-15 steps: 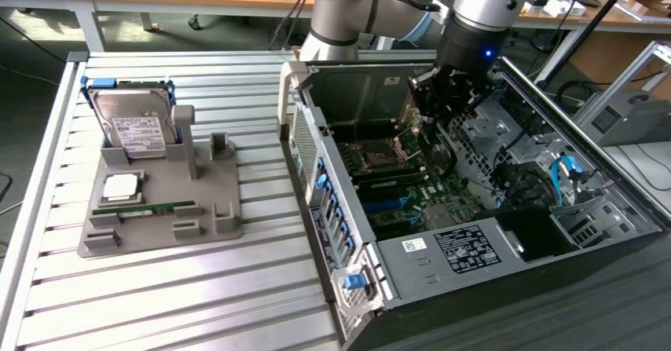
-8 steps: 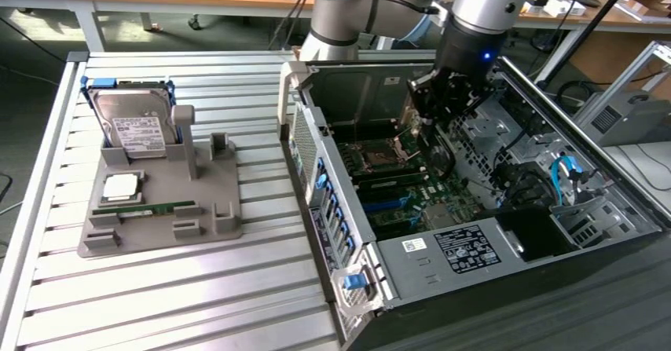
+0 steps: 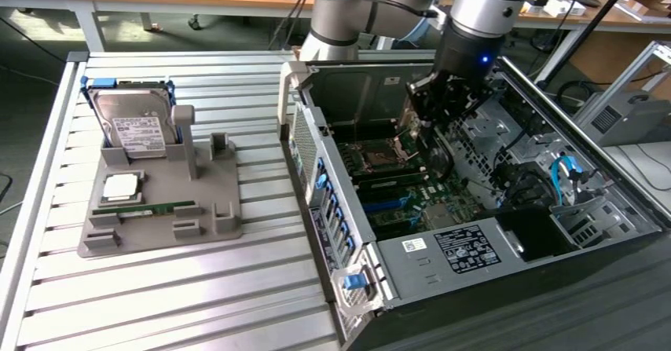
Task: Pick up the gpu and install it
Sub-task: 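Pick up the gpu and move the gpu toward the slot, then insert the gpu into the slot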
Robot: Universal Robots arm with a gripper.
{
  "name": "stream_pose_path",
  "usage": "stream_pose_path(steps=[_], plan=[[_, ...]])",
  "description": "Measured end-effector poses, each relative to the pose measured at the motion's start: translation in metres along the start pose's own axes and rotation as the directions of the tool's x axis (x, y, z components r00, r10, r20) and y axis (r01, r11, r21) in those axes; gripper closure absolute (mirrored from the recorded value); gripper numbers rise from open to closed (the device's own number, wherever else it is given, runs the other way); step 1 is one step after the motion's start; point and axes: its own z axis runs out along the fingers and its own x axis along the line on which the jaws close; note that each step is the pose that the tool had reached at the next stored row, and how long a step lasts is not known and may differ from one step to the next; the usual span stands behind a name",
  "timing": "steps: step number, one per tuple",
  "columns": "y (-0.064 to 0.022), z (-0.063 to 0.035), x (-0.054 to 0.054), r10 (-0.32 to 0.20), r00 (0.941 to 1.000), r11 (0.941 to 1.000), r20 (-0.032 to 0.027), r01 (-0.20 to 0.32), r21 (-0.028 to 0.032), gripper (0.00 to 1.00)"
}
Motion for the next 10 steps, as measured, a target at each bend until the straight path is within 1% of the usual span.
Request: stream_pose_path(steps=[10], plan=[[0.0001,0.0012,0.0000,0.000,1.0000,1.0000,0.0000,0.000,0.0001,0.73]])
